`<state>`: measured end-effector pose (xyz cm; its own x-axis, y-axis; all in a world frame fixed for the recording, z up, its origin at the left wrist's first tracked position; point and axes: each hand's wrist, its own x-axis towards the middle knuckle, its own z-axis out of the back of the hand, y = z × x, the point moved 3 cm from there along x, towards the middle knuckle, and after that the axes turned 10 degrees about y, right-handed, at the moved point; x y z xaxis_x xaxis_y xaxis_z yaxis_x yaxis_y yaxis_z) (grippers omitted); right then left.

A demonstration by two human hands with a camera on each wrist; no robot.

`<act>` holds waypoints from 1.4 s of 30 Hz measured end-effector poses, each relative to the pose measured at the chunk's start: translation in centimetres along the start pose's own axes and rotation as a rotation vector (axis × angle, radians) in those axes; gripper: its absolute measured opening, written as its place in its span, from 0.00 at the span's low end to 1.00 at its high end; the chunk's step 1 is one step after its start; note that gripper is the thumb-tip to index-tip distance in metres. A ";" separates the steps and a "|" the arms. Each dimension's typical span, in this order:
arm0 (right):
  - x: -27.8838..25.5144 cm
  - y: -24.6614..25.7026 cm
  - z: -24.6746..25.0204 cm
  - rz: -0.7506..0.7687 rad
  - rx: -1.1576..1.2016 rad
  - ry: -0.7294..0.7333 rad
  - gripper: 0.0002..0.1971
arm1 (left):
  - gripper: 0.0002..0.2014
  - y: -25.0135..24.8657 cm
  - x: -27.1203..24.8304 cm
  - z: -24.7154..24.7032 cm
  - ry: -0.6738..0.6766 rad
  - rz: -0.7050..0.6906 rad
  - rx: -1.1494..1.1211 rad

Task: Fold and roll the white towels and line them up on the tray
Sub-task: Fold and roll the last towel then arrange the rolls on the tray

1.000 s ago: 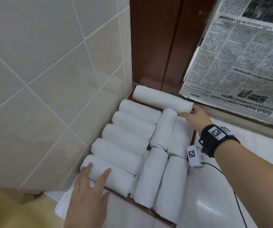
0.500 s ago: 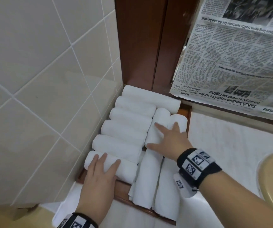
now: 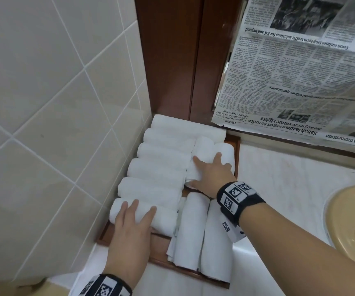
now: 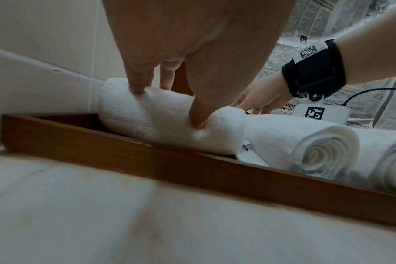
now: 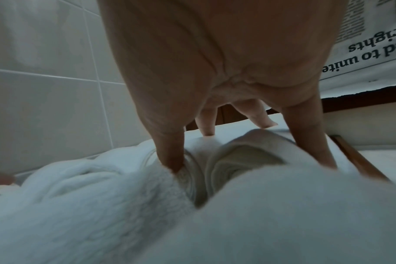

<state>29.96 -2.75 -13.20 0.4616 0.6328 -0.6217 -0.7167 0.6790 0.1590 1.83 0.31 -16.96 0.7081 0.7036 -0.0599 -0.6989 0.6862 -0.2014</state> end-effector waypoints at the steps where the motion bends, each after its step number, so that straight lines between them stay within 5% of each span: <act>1: 0.0 0.0 0.0 0.001 -0.002 0.001 0.46 | 0.34 0.0 0.0 0.0 -0.006 -0.006 0.002; 8: -3.8 -2.9 0.5 0.083 0.348 -0.130 0.45 | 0.31 0.2 -0.3 0.9 0.050 -0.024 -0.043; 12: -9.6 -4.5 -2.4 -0.030 0.504 -0.210 0.40 | 0.31 -0.3 -1.3 2.0 0.116 -0.053 -0.113; 16: -14.1 -4.3 -7.3 -0.127 0.553 -0.098 0.40 | 0.31 -2.4 -2.5 2.7 0.207 -0.316 -0.184; 21: -15.1 -3.0 -10.7 -0.186 0.536 -0.058 0.44 | 0.35 -4.0 -2.3 1.2 0.326 -0.546 0.017; 36: -11.4 -2.8 -9.0 -0.164 0.598 -0.085 0.37 | 0.32 -4.5 -0.4 1.0 0.360 -0.397 0.091; 42: -10.9 -2.7 -8.6 -0.095 0.624 -0.087 0.36 | 0.41 -3.7 -1.8 1.1 0.310 -0.323 -0.003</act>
<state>22.33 -14.73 -13.46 0.5682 0.5691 -0.5944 -0.2434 0.8062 0.5393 3.02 -3.28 -14.98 0.8868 0.3645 -0.2841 -0.4372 0.8608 -0.2605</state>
